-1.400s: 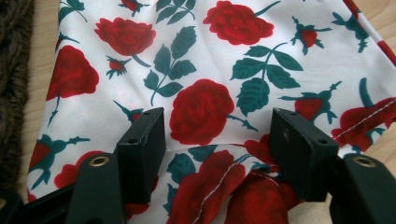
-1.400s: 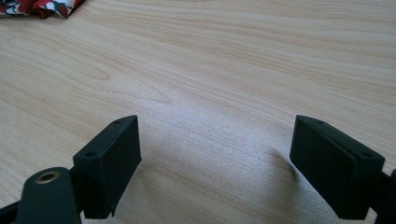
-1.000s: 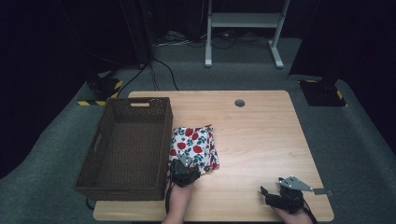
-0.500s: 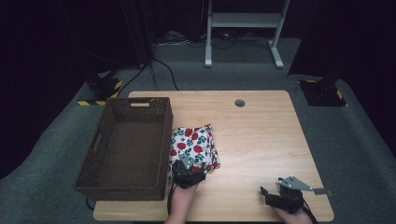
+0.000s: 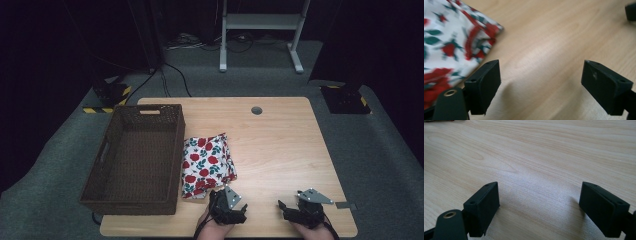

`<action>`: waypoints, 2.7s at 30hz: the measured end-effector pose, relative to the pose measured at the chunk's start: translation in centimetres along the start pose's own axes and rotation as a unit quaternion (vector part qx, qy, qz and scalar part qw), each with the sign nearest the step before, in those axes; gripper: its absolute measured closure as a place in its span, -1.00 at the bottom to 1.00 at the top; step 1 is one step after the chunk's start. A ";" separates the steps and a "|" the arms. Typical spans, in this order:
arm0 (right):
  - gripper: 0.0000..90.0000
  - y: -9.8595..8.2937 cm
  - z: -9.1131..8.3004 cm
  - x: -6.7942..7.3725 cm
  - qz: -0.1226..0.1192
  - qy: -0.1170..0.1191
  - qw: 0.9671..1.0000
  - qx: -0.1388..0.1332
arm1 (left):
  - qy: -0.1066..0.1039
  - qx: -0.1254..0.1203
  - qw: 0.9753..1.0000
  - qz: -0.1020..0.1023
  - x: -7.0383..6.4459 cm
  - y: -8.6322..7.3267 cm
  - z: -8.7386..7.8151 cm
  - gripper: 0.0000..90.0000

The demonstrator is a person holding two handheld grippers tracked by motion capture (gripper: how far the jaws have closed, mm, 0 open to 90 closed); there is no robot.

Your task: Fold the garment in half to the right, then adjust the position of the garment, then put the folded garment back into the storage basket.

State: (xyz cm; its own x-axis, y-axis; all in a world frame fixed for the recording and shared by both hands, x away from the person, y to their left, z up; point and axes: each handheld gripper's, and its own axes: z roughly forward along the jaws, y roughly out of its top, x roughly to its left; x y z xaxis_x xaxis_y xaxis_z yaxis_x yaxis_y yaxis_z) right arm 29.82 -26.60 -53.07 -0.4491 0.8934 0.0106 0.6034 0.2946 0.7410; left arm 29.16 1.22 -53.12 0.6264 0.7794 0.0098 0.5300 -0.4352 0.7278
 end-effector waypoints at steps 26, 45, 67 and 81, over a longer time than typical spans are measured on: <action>-0.64 -0.1 0.0 -0.1 0.000 0.007 1.000 0.000 | -0.012 0.007 1.000 0.002 -0.1 0.3 0.2 -0.87; -0.64 0.0 0.0 0.0 -0.004 0.008 1.000 0.003 | 0.003 -0.050 0.998 -0.030 3.6 4.3 -1.4 -0.99; -0.64 0.0 0.0 0.1 -0.010 0.006 1.000 0.001 | 0.000 -0.063 0.996 -0.059 6.4 7.9 -1.0 -0.83; -0.64 0.0 0.0 -0.1 0.001 0.012 1.000 0.002 | 0.043 -0.011 0.996 -0.072 9.5 9.5 2.1 -0.87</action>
State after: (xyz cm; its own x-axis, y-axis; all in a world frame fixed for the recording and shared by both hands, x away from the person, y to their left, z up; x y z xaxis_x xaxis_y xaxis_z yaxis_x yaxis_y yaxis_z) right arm 29.90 -26.72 -53.08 -0.4634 0.8857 0.0275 0.6071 0.2947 0.7379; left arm 41.38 3.54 -47.52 0.4937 0.8689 -0.0371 0.5972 -0.3077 0.7407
